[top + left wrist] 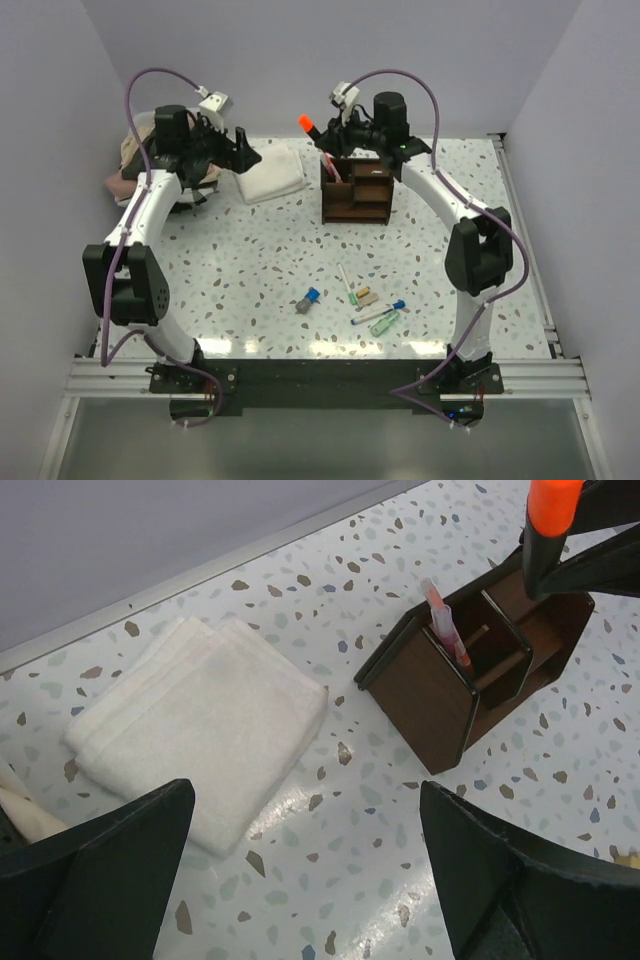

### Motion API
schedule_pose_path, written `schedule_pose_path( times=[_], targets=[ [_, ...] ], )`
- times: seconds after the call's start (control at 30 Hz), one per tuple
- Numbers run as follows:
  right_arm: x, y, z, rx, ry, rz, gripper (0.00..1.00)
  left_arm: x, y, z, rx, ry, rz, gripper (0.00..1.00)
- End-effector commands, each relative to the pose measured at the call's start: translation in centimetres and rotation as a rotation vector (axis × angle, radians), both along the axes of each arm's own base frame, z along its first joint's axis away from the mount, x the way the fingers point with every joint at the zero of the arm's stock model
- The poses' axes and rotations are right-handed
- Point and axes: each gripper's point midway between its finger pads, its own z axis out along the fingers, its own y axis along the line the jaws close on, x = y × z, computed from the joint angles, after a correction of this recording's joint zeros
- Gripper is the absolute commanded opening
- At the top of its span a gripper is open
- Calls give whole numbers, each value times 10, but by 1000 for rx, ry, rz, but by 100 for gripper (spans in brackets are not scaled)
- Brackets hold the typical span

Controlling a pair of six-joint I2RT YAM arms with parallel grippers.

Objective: Sort the stationery into containers
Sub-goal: Place the pen in the storage box.

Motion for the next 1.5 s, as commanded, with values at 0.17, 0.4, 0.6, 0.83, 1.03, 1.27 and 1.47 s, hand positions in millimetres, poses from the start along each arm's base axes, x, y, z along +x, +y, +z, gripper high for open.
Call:
schedule_pose_path(
  times=[0.17, 0.4, 0.6, 0.83, 1.03, 1.27, 1.47],
  targets=[
    [28, 10, 7, 175, 14, -12, 0, 18, -8, 20, -36, -29, -19, 100],
    [33, -15, -20, 149, 51, -50, 0, 22, -20, 12, 3, -34, -39, 100],
    [26, -26, -36, 123, 79, -56, 0, 27, -30, 8, 13, -36, -53, 100],
    [13, -31, -67, 98, 144, -63, 0, 29, -38, 7, 25, -39, -63, 100],
    [5, -35, -76, 83, 173, -74, 0, 30, -40, 4, 28, -38, -67, 100],
    [1, -43, -73, 57, 169, -112, 36, 33, -43, 6, 19, -44, -72, 100],
    [-6, -49, -47, 63, 150, -133, 46, 34, -46, 10, 10, -59, -82, 100]
  ],
)
